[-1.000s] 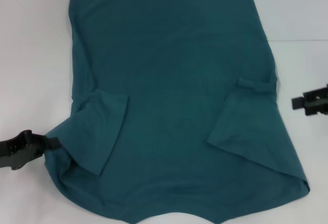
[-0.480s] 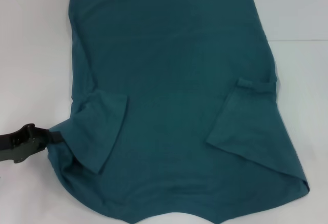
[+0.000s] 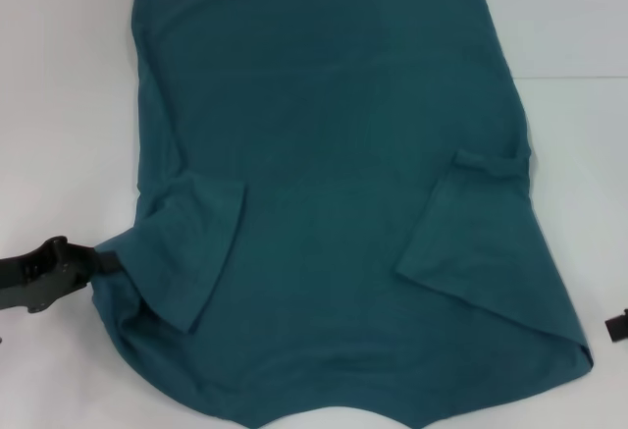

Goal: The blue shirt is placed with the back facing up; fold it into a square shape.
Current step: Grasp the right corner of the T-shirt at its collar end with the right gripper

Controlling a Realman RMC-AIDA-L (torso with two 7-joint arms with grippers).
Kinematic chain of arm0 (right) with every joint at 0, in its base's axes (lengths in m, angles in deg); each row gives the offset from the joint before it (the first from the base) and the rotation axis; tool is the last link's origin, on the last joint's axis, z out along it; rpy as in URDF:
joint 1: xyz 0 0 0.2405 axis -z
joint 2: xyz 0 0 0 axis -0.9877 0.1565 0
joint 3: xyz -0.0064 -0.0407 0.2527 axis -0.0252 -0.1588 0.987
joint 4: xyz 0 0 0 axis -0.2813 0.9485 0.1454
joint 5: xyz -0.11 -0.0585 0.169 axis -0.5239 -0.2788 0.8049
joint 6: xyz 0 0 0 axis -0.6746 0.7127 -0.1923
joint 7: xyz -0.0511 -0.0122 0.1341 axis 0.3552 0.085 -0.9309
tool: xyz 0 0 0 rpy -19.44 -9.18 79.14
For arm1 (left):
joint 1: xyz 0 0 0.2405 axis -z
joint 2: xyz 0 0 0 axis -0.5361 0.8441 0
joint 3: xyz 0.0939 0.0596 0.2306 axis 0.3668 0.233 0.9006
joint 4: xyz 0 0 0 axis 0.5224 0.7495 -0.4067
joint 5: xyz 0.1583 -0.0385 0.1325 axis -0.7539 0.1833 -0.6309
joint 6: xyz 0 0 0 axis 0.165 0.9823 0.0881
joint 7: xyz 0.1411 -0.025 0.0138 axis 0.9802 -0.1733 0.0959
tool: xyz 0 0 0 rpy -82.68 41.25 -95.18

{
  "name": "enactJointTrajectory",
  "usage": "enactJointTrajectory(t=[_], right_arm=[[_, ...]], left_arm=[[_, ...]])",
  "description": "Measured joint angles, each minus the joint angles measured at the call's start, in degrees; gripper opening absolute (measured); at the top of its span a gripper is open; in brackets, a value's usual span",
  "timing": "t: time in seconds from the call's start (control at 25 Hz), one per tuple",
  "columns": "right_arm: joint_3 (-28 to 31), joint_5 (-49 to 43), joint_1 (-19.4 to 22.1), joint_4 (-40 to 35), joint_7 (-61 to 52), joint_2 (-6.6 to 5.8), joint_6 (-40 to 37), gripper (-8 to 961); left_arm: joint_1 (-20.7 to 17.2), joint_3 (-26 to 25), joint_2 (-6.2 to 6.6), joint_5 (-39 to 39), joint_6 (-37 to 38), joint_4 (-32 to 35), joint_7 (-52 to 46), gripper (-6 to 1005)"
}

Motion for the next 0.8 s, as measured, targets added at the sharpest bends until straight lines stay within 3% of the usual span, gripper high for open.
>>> enactJointTrajectory(t=[0.32, 0.8], right_arm=[[-2.85, -1.59, -0.51, 0.03, -0.26, 2.13, 2.35, 596], [-5.30, -3.25, -1.52, 0.64, -1.50, 4.07, 5.48, 595]], left_arm=[[0.09, -0.03, -0.18, 0.05, -0.12, -0.10, -0.06, -2], [-0.20, -0.22, -0.27, 0.09, -0.17, -0.10, -0.11, -1]])
